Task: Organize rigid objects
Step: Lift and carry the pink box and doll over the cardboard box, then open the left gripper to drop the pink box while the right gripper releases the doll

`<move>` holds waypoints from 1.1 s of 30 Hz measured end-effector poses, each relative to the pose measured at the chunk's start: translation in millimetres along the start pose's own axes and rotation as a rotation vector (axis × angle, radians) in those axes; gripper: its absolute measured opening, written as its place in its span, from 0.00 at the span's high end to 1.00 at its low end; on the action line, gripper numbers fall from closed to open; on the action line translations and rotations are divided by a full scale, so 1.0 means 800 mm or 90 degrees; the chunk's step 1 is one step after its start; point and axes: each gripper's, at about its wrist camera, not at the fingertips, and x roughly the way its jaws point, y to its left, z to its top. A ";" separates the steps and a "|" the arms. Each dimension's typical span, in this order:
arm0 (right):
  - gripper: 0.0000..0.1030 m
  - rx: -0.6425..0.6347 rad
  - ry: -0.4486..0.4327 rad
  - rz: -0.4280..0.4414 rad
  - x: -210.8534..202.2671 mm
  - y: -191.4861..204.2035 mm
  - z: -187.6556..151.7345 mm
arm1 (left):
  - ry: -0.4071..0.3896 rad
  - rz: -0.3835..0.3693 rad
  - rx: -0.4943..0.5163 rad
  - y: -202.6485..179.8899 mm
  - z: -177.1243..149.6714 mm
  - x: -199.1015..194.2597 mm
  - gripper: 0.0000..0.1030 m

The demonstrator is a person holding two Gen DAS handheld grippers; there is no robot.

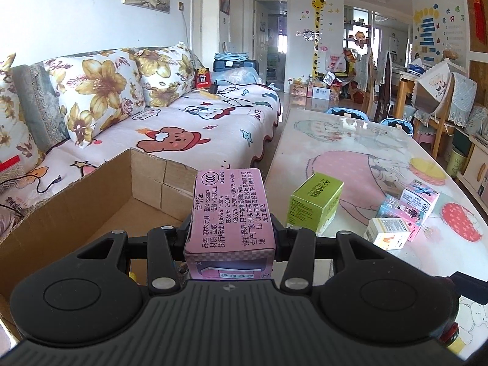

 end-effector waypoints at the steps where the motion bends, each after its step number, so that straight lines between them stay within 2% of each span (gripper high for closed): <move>1: 0.03 -0.004 -0.003 0.004 0.002 0.004 0.003 | 0.001 0.004 -0.004 0.001 0.000 -0.001 0.46; 9: 0.03 -0.034 -0.019 0.036 0.017 0.033 0.027 | -0.005 0.049 -0.020 0.008 0.003 -0.013 0.46; 21: 0.03 -0.078 -0.031 0.080 0.058 0.085 0.059 | 0.022 0.113 -0.105 0.045 0.009 -0.012 0.46; 33: 0.03 -0.129 -0.022 0.132 0.102 0.138 0.069 | 0.058 0.151 -0.173 0.067 0.012 -0.016 0.46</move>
